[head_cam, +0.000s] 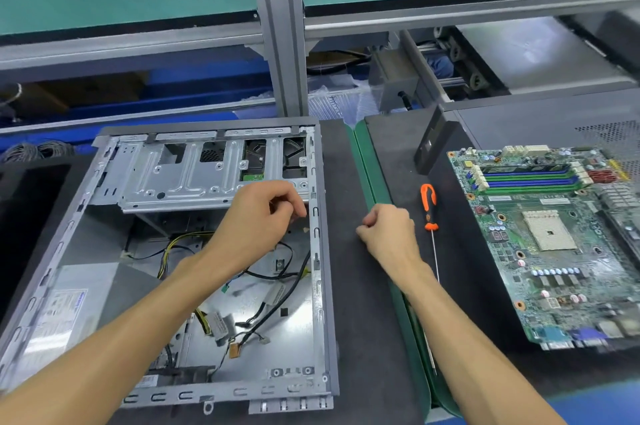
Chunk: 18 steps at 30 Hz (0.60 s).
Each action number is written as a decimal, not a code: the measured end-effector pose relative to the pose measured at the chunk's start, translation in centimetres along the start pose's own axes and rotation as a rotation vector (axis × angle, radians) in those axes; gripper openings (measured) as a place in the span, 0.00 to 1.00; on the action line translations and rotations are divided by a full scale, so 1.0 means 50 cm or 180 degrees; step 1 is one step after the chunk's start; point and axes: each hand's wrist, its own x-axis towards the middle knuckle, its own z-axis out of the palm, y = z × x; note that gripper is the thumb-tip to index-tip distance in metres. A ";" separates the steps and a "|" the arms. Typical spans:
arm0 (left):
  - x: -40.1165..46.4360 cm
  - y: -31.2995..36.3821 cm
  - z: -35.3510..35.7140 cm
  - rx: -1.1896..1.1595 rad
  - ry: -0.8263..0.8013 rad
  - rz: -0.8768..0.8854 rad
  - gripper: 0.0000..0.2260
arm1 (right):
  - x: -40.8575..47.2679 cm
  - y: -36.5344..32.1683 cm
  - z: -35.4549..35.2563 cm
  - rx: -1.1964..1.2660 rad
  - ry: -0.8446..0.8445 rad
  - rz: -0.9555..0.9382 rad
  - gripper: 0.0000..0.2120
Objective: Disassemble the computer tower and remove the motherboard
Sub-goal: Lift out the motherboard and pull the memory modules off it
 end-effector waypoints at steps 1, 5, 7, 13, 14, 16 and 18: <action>-0.003 0.005 0.002 -0.0161 0.0082 -0.0106 0.16 | -0.004 -0.015 -0.020 0.0172 0.0095 -0.0017 0.02; -0.010 0.045 0.001 -0.2372 0.0190 -0.1207 0.11 | -0.053 -0.130 -0.109 0.0900 0.0479 -0.0601 0.07; -0.017 0.064 -0.013 -0.3663 -0.0141 -0.1726 0.14 | -0.096 -0.196 -0.125 0.1083 0.0368 -0.1009 0.07; -0.074 0.056 -0.115 -0.4844 -0.0290 -0.1977 0.11 | -0.200 -0.350 -0.046 0.0178 -0.0316 -0.2038 0.06; -0.090 0.041 -0.139 -0.4744 -0.0136 -0.1966 0.11 | -0.211 -0.372 -0.027 0.0132 -0.0329 -0.2170 0.05; -0.124 0.006 -0.191 -0.4622 0.0179 -0.1882 0.11 | -0.235 -0.418 0.012 0.0147 -0.0317 -0.2422 0.05; -0.161 -0.034 -0.244 -0.4642 0.0472 -0.1827 0.10 | -0.266 -0.471 0.051 0.0143 -0.0388 -0.2696 0.05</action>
